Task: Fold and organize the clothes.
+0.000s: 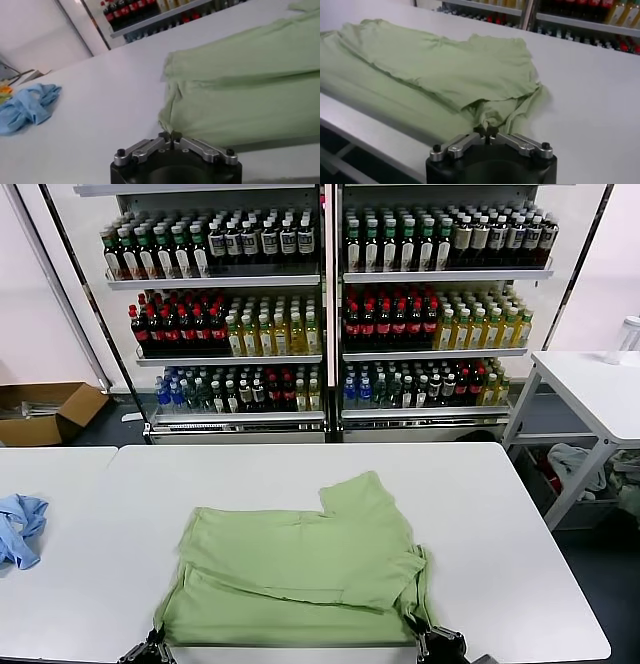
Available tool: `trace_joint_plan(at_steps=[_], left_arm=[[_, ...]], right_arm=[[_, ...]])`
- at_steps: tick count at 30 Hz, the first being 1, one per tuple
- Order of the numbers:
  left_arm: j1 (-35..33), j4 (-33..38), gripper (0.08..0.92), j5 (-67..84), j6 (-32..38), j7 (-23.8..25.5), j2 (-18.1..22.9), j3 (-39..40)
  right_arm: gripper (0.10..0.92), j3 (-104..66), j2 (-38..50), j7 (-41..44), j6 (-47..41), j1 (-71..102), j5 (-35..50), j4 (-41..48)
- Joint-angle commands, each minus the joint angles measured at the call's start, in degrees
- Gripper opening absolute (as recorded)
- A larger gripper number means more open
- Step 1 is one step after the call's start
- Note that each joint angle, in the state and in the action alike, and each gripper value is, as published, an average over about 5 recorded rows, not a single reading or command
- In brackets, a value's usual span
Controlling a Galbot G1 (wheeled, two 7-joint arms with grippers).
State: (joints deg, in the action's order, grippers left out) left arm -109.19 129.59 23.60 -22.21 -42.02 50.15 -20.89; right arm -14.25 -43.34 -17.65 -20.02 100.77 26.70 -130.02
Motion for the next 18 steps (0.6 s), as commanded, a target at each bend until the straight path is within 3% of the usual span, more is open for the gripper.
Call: trace_joint_plan(at_steps=[1, 13, 18], left_arm=[[-3.3, 1.4, 0.156, -5.2, 1.6, -4.8, 1.3, 1.5], [-4.0, 9.1, 0.5, -8.5, 1.9, -7.4, 1.9, 1.7], [-0.9, 11.9, 0.647, -9.7, 1.9, -7.1, 2.0, 2.4]], right_arm=[[0.254, 0.0, -0.7, -3.5, 1.0, 3.7, -0.8, -1.2], [0.601, -3.7, -2.8, -10.9, 6.0, 10.2, -0.5, -8.2], [0.745, -9.4, -3.1, -11.9, 7.9, 11.9, -1.9, -11.8]])
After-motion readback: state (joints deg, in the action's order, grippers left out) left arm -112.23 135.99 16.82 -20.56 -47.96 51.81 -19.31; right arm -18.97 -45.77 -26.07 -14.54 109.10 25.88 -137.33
